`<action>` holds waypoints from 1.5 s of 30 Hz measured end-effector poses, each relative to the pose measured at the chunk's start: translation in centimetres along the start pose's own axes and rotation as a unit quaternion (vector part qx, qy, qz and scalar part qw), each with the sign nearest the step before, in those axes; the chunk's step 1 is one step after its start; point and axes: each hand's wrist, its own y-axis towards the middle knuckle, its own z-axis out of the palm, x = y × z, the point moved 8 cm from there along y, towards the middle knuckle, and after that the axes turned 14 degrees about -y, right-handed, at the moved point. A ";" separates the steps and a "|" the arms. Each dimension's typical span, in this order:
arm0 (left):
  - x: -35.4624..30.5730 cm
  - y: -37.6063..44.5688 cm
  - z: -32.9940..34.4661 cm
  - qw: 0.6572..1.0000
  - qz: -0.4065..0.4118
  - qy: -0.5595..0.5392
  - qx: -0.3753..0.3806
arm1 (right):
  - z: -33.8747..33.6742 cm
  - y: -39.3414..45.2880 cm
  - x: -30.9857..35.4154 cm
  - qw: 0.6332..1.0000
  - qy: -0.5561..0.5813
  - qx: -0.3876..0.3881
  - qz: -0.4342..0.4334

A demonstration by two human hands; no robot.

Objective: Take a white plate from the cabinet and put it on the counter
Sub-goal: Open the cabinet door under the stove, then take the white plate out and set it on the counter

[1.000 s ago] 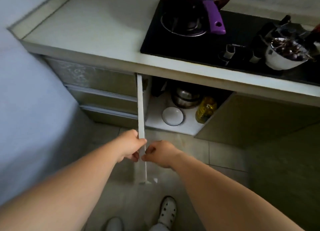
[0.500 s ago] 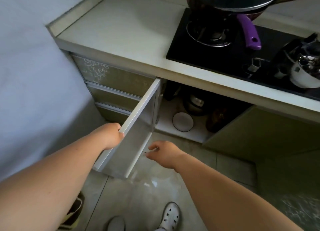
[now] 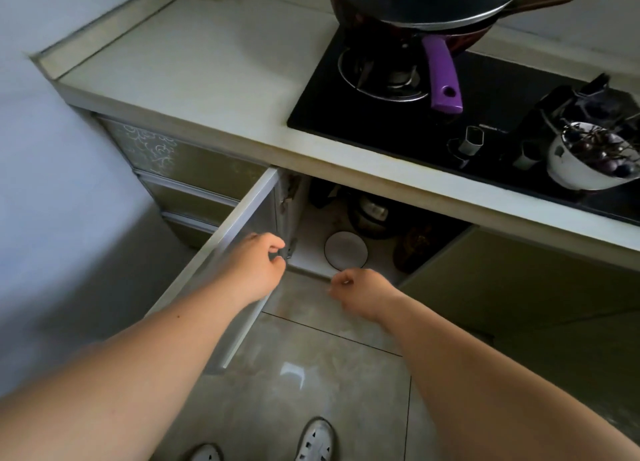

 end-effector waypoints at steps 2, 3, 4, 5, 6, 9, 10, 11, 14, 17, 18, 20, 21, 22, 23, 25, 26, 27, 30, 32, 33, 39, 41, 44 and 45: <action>0.5 0.6 2.1 0.997 -0.039 -0.061 0.030 | -0.8 0.6 -1.0 1.000 -0.012 -0.002 0.002; 1.0 0.9 3.1 0.993 -0.062 -0.091 0.044 | -1.1 1.1 -1.3 1.000 -0.019 -0.001 0.004; 1.5 1.2 3.8 0.989 -0.081 -0.114 0.055 | -1.3 1.6 -1.5 1.000 -0.027 0.000 0.008; 2.1 1.8 4.4 0.984 -0.100 -0.134 0.064 | -1.3 2.3 -1.7 0.999 -0.034 0.002 0.016; 2.6 2.3 5.0 0.980 -0.113 -0.149 0.073 | -1.3 2.9 -1.7 0.999 -0.044 0.004 0.023; 3.8 4.3 6.0 0.970 -0.135 -0.180 0.090 | -0.9 4.8 -1.8 0.997 -0.062 0.011 0.044; 4.4 5.2 6.4 0.968 -0.140 -0.187 0.091 | -0.7 5.8 -1.8 0.997 -0.059 0.008 0.053; 4.8 6.0 6.7 0.966 -0.145 -0.191 0.091 | -0.5 6.5 -1.9 0.997 -0.052 0.004 0.061; 6.4 8.2 8.4 0.958 -0.162 -0.219 0.084 | 0.5 9.1 -2.6 0.996 -0.051 0.007 0.078; 8.4 10.4 10.6 0.953 -0.186 -0.228 0.073 | 2.1 12.6 -3.9 0.995 -0.042 0.011 0.089; 9.1 11.1 11.4 0.952 -0.193 -0.228 0.069 | 2.6 13.7 -4.5 0.995 -0.040 0.012 0.095; 10.5 12.5 12.8 0.949 -0.203 -0.236 0.059 | 4.0 15.9 -5.7 0.994 -0.041 0.021 0.099; 11.3 13.2 13.6 0.945 -0.211 -0.242 0.053 | 4.6 17.1 -6.5 0.994 -0.032 0.021 0.105; 12.2 13.9 14.7 0.940 -0.224 -0.253 0.046 | 5.3 18.5 -7.6 0.993 -0.018 0.018 0.111; 13.3 14.6 15.8 0.934 -0.236 -0.264 0.039 | 6.0 20.0 -8.9 0.993 0.003 0.013 0.119; 15.0 15.9 17.8 0.927 -0.253 -0.273 0.038 | 7.1 22.2 -11.3 0.988 0.057 -0.003 0.142; 15.9 16.6 18.9 0.926 -0.260 -0.272 0.040 | 7.7 23.3 -12.5 0.985 0.077 -0.008 0.151; 16.7 17.3 19.8 0.925 -0.265 -0.269 0.041 | 8.4 24.4 -13.6 0.983 0.094 -0.013 0.159; 19.0 19.7 23.0 0.925 -0.265 -0.268 0.046 | 10.3 27.9 -16.6 0.972 0.151 -0.033 0.177; 20.2 21.3 25.1 0.924 -0.260 -0.274 0.051 | 11.9 30.4 -18.3 0.967 0.179 -0.038 0.177; 20.9 22.2 26.2 0.925 -0.253 -0.279 0.051 | 12.6 31.7 -19.1 0.966 0.185 -0.041 0.175; 24.1 28.7 31.4 0.932 -0.215 -0.288 0.057 | 16.5 40.3 -24.0 0.957 0.214 -0.069 0.183; 24.9 31.0 33.1 0.939 -0.197 -0.275 0.063 | 17.3 43.8 -25.5 0.954 0.224 -0.080 0.182; 26.3 34.1 35.4 0.948 -0.168 -0.264 0.063 | 18.0 48.1 -27.1 0.946 0.249 -0.091 0.187; 26.6 34.7 35.8 0.948 -0.164 -0.264 0.066 | 17.9 48.8 -27.3 0.942 0.256 -0.095 0.193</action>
